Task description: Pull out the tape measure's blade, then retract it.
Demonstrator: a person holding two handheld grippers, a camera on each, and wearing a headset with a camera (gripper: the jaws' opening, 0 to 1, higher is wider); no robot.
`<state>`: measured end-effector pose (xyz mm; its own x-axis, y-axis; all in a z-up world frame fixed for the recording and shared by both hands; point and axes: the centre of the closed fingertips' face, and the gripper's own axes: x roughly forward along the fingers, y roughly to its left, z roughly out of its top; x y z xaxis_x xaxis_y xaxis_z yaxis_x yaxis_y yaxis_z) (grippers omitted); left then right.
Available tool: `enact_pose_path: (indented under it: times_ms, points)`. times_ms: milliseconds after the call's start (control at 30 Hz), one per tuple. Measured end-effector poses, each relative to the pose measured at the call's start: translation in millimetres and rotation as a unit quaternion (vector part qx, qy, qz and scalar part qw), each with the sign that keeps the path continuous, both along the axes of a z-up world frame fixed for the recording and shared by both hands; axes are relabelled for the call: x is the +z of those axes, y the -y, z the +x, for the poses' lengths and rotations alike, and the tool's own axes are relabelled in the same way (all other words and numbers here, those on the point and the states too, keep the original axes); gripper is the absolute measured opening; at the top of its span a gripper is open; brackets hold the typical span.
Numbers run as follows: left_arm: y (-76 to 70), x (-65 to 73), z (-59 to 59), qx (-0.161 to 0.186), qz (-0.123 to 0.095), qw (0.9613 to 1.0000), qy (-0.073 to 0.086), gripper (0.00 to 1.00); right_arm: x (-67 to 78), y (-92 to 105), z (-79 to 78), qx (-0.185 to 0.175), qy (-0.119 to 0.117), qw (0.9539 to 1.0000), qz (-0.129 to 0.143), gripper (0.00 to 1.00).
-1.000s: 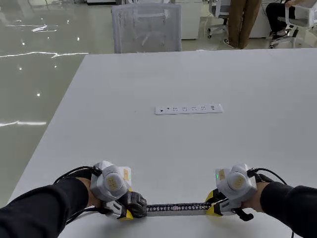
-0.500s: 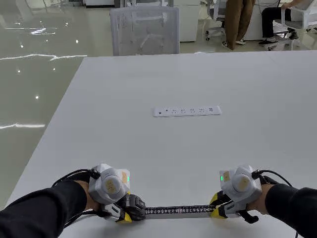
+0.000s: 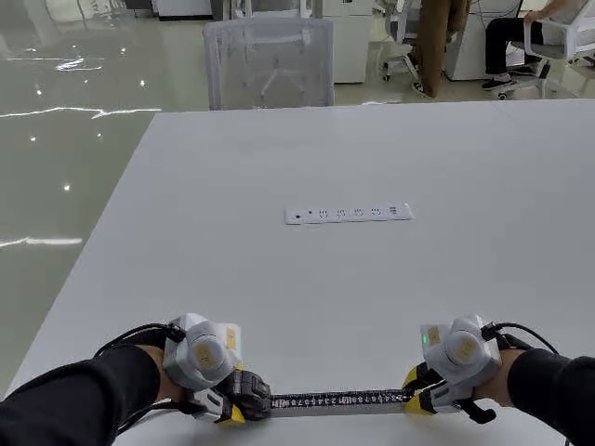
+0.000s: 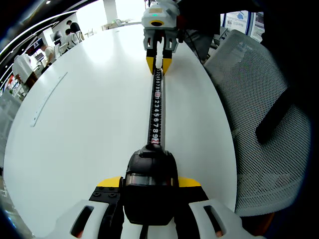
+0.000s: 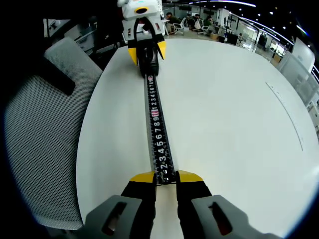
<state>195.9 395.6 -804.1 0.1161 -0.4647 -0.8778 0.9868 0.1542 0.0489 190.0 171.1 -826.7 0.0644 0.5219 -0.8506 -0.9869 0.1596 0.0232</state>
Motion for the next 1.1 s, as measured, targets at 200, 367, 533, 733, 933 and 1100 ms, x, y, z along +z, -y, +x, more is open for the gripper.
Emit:
enact_pose_path:
  times_ms: [200,367,533,733,933,1100]
  points:
    - [0.4,0.2,-0.2,0.001,0.001,1.0000,0.000,0.35,0.5,5.9,-0.7,-0.002,-0.001,1.0000,-0.003,0.11]
    - [0.2,0.3,-0.2,0.001,0.001,1.0000,0.000,0.35,0.5,9.8,-0.4,-0.004,-0.001,1.0000,-0.004,0.11]
    - [-0.5,0.0,0.0,0.002,0.001,1.0000,0.000,0.35,0.7,14.0,-0.2,-0.004,0.000,1.0000,-0.008,0.11]
    - [-0.6,-0.5,0.4,0.002,0.001,1.0000,-0.001,0.35,0.9,18.8,-0.5,-0.007,0.001,0.9999,-0.010,0.11]
    - [-0.5,0.2,0.0,0.002,0.002,1.0000,0.000,0.35,0.7,20.0,-0.1,-0.008,0.001,0.9999,-0.010,0.11]
    - [-0.3,0.2,-0.1,0.003,0.002,1.0000,-0.001,0.35,0.7,21.5,0.1,-0.008,0.000,0.9999,-0.010,0.11]
